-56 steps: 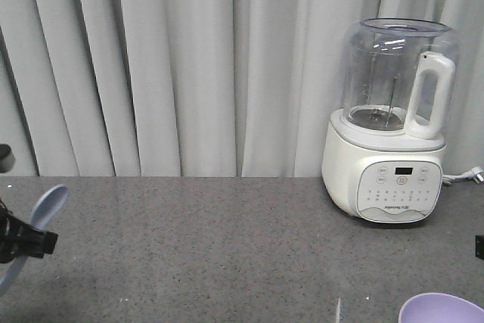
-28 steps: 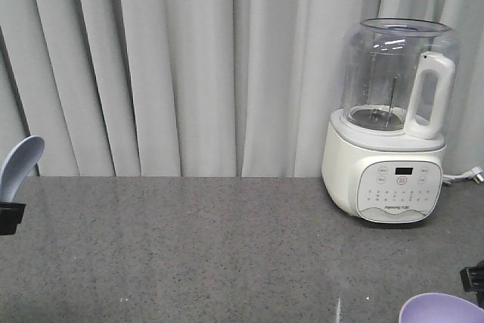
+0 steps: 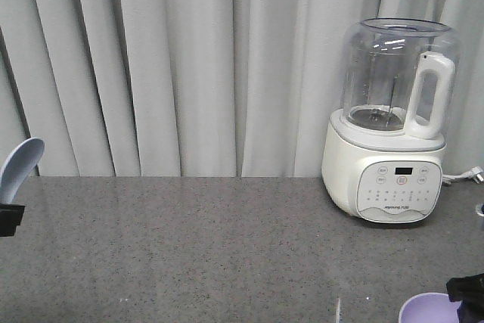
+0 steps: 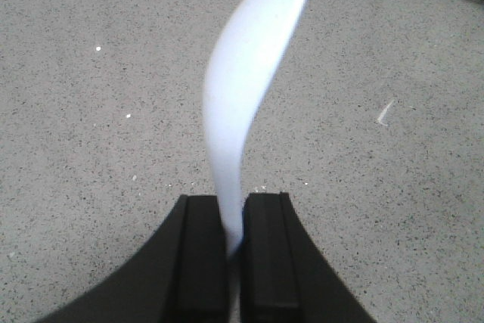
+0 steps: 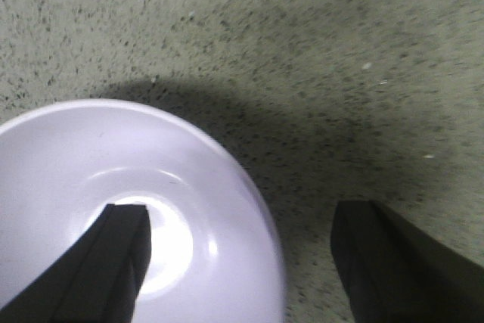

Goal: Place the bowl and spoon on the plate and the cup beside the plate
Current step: 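Lift the spoon and grasp the lilac bowl rim with the right gripper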

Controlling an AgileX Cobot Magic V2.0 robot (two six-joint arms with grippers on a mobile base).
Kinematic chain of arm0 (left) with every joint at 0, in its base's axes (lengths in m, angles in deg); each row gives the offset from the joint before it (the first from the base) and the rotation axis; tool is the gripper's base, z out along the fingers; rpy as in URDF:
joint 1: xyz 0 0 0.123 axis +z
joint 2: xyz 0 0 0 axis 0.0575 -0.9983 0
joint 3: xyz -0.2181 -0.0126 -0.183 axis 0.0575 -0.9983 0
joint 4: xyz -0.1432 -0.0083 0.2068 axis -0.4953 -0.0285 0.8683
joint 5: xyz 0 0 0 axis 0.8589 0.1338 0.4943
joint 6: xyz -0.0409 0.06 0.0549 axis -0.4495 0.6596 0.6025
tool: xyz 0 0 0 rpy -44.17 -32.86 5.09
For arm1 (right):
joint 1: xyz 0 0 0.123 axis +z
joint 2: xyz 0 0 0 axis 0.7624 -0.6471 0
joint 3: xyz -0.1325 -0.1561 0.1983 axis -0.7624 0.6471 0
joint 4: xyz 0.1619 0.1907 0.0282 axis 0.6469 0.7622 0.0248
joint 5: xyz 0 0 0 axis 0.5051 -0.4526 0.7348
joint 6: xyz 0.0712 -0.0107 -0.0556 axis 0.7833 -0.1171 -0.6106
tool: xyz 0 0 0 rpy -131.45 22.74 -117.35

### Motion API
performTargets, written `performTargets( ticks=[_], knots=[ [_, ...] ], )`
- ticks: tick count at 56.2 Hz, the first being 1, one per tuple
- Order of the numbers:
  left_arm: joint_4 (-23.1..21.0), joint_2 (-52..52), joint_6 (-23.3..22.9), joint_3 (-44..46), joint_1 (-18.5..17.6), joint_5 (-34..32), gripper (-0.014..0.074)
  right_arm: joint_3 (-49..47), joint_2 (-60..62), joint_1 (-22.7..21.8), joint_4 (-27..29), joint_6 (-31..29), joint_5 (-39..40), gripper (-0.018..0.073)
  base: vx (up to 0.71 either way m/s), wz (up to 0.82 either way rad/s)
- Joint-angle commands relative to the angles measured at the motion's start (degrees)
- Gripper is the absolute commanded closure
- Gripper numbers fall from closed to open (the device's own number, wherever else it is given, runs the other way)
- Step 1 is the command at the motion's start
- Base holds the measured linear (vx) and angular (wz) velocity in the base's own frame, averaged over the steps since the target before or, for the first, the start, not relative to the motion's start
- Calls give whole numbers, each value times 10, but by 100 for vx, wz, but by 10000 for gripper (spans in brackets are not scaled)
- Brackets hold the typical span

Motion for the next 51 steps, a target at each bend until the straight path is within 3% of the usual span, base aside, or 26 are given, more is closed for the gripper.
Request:
performTargets(
  ticks=[1, 13, 20, 28, 39, 51],
  knots=[
    [-15, 11, 0, 16, -3, -36, 596, -19, -5, -3, 20, -29, 27, 26, 0, 0],
    [-15, 11, 0, 16, -3, -33, 596, -19, -42, -3, 26, -44, 28, 144, 0, 0],
    [-15, 11, 0, 16, -3, -33, 596, -19, -48, -3, 26, -49, 30, 314, 0, 0],
    [-15, 11, 0, 16, -3, -35, 596, -19, -49, -3, 25, -63, 29, 573, 0, 0],
    [-15, 11, 2, 16, -3, -40, 596, -19, -32, -3, 19, -63, 30, 571, 0, 0],
    [-15, 12, 2, 16, -3, -56, 596, -19, 77, -2, 46, -87, 95, 569, 0, 0]
  ],
)
